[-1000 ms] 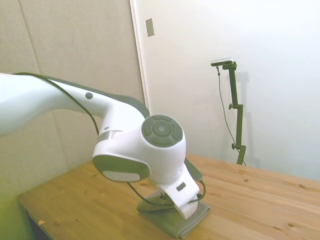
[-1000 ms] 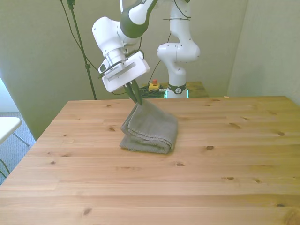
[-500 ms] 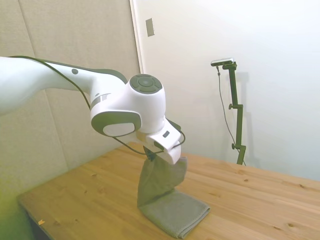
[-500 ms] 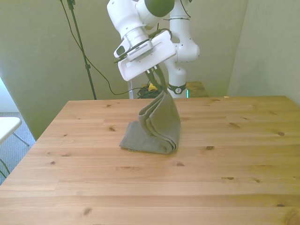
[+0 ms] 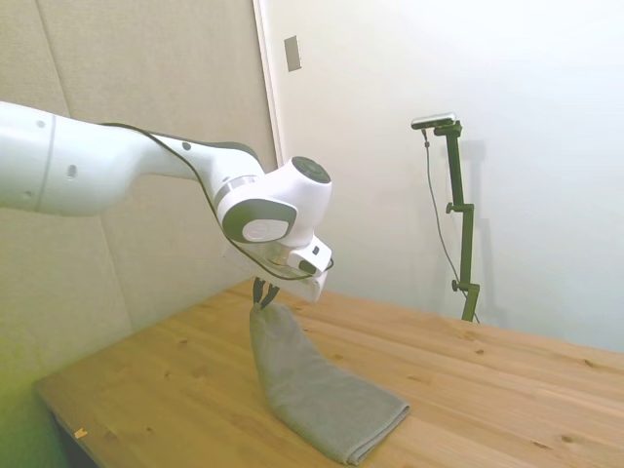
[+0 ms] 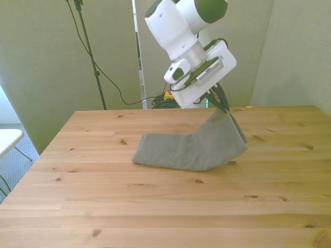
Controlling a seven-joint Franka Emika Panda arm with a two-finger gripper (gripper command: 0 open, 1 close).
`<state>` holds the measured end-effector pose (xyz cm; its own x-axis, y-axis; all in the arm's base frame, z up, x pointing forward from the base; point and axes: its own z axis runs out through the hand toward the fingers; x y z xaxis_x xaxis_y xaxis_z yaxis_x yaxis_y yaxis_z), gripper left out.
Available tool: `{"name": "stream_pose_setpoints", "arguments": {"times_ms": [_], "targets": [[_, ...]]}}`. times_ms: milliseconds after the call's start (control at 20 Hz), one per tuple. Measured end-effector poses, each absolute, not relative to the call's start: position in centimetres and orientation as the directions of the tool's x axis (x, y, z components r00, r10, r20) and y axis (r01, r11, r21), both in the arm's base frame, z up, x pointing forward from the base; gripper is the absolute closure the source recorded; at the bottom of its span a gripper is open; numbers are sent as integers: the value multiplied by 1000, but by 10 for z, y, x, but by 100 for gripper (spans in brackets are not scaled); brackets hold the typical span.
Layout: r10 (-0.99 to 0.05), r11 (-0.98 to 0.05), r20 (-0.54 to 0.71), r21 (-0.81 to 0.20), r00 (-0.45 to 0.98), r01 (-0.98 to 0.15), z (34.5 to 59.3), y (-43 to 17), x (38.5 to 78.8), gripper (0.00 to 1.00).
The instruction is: Unfold the towel
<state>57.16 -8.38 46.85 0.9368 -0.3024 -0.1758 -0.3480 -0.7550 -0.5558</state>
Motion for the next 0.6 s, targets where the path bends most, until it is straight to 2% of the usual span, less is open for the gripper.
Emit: {"name": "stream_pose_setpoints", "arguments": {"times_ms": [150, 350, 500, 600], "targets": [[-177, -771, -209, -577, 962, -268, 463, -80, 588, 0], [-132, -775, -197, -591, 971, -225, 472, -71, 596, 0], [-145, -786, -187, -575, 972, -228, 482, -70, 593, 0], [-223, -818, -177, -501, 959, -283, 494, -75, 587, 0]]}}
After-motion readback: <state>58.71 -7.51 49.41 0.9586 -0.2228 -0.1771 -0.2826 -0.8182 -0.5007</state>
